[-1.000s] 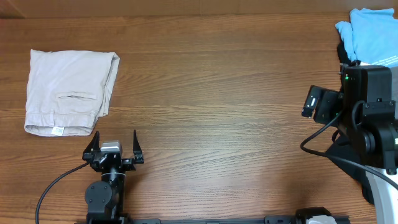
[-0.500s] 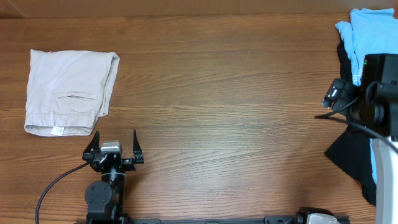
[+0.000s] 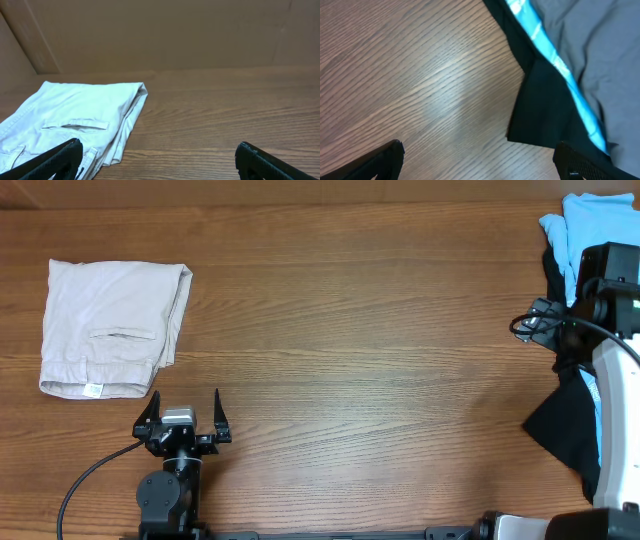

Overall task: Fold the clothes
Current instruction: 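Grasp the grey pants in the pile with the right gripper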

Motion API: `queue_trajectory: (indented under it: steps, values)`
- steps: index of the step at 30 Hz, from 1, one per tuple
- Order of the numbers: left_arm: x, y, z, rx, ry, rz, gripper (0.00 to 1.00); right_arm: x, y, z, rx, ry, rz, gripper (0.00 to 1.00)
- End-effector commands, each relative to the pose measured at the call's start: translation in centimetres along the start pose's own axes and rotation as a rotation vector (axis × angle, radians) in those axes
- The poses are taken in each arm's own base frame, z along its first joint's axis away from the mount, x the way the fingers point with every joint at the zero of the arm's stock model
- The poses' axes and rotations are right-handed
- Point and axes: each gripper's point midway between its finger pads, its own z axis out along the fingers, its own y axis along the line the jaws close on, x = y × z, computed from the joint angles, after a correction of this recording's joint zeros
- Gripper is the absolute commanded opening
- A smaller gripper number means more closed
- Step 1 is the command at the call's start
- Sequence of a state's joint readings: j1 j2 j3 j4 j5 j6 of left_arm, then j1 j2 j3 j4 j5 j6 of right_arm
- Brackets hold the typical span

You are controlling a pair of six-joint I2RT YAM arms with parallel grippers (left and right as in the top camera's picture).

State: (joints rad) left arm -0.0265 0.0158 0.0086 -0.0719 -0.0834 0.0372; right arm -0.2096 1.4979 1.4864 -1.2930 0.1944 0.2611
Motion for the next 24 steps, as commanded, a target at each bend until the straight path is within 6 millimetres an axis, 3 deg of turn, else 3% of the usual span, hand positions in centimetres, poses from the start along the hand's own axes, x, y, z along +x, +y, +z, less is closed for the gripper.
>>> queue_trajectory:
  steps: [1,8,16,24]
  values:
    - [-0.1,0.0,0.0,-0.003,-0.009,0.022,1.0,-1.0,0.4,-0.7,-0.029,-0.037,0.015,1.0]
    - [-0.1,0.0,0.0,-0.003,-0.009,0.022,1.0,-2.0,0.3,-0.3,-0.033,-0.059,0.016,1.0]
    - [-0.1,0.0,0.0,-0.003,-0.009,0.023,1.0,-3.3,-0.2,2.2,-0.031,-0.041,0.021,1.0]
    - [-0.1,0.0,0.0,-0.003,-0.009,0.023,1.0,-5.1,0.1,2.1,-0.047,-0.113,-0.017,1.0]
